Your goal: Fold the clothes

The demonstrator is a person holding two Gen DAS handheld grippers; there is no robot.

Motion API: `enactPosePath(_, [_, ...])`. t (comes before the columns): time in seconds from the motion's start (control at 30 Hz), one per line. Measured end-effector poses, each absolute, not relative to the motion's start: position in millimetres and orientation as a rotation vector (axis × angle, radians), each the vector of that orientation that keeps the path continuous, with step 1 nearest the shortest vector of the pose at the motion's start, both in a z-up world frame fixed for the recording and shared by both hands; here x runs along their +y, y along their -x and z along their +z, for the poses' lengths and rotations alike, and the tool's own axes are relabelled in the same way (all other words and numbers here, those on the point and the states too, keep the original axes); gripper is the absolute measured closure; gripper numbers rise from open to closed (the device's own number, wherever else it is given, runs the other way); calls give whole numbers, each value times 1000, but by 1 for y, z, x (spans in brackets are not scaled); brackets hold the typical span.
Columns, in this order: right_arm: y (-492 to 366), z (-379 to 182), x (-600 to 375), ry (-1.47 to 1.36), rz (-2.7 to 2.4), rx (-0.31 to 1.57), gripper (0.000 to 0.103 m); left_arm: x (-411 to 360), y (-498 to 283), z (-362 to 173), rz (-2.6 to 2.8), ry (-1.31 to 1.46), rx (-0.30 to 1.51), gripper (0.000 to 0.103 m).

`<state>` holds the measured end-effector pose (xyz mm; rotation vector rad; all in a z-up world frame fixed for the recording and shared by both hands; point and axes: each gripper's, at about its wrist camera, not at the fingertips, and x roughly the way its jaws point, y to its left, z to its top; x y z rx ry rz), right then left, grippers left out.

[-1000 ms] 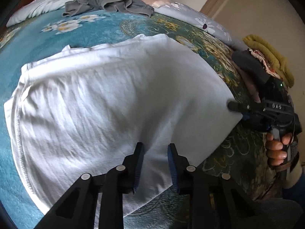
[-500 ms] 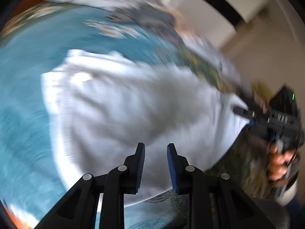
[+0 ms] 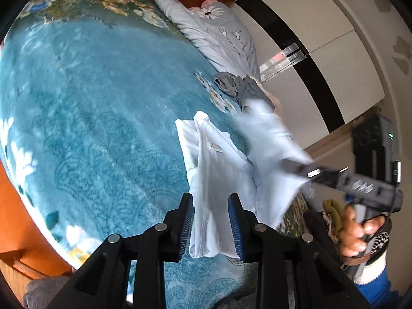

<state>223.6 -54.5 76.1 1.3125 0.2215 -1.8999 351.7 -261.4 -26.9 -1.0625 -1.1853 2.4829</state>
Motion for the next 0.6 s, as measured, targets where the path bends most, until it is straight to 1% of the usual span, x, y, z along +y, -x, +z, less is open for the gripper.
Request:
enactPosePath(0.1, [-236, 43, -96, -1405, -1790, 417, 94, -262, -353, -31, 2468, 1061, -1208, 71])
enactPosePath(0.23, [-253, 29, -120, -1385, -1737, 580, 94, -265, -354, -35, 2450, 1065, -1242, 71])
enactPosePath(0.33, [-251, 36, -120, -1363, -1722, 572, 94, -266, -355, -35, 2435, 1049, -1258, 70])
enactPosePath(0.43, [-247, 41, -122, -1357, -1702, 577, 93, -264, -354, -36, 2429, 1059, -1255, 67])
enactPosePath(0.47, [-249, 34, -125, -1387, -1676, 609, 90, -263, -354, -37, 2428, 1064, -1253, 67])
enactPosePath(0.53, [-253, 19, -130, -1435, -1630, 676, 90, -262, -353, -37, 2429, 1070, -1249, 66])
enactPosePath(0.6, [-259, 9, -130, -1438, -1602, 705, 86, -261, -353, -37, 2430, 1077, -1244, 62])
